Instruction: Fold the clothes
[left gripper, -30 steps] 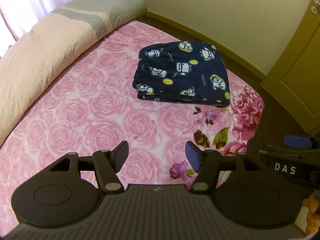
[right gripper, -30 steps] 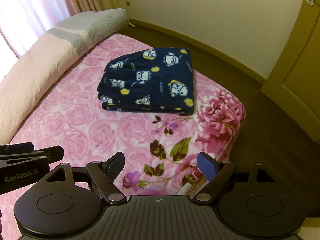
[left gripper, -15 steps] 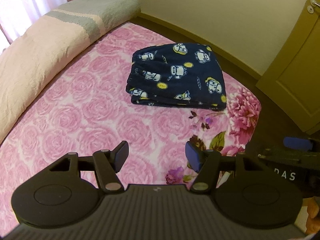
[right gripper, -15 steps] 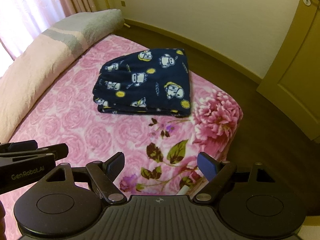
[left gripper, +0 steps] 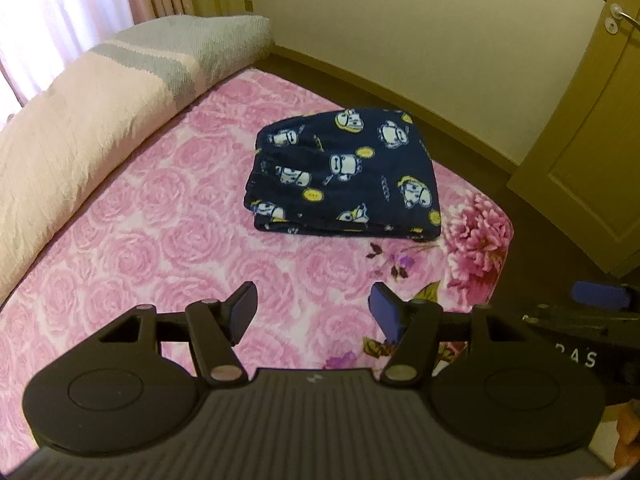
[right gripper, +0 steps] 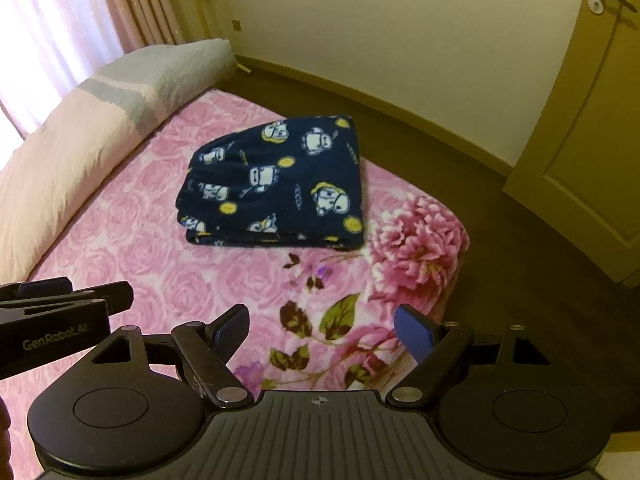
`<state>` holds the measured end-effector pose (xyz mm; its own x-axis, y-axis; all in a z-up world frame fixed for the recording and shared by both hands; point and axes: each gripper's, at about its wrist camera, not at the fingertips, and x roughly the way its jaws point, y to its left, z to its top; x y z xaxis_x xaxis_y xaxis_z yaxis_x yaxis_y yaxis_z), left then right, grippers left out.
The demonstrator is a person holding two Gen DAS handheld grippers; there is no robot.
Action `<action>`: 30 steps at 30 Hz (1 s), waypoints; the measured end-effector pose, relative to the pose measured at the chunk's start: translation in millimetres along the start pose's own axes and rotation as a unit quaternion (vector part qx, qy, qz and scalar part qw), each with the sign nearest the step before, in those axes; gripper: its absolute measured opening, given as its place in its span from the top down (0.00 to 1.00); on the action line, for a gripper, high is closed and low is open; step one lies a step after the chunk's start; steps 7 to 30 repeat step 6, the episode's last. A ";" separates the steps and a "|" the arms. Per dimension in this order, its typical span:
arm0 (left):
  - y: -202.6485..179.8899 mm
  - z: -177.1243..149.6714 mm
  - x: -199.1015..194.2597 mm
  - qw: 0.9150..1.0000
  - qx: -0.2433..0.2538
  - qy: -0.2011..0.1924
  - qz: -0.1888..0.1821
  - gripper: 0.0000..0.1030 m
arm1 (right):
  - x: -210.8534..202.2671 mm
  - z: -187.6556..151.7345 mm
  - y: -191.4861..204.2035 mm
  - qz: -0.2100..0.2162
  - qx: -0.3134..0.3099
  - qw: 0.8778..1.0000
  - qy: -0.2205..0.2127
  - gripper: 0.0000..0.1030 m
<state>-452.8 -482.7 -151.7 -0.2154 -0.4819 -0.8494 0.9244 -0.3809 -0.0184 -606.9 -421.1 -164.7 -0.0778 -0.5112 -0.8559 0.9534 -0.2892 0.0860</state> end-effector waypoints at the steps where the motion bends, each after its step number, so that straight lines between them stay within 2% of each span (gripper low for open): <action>1: -1.9 -0.2 -2.9 1.000 0.001 -0.005 0.001 0.43 | -2.0 0.0 -1.9 0.001 0.000 1.000 -0.002 0.20; 6: -10.5 -1.6 -20.5 0.999 0.002 -0.033 0.011 0.43 | -13.7 -0.8 -9.9 0.006 -0.003 1.000 -0.015 0.20; 30: -10.5 -1.6 -20.5 0.999 0.002 -0.033 0.011 0.43 | -13.7 -0.8 -9.9 0.006 -0.003 1.000 -0.015 0.20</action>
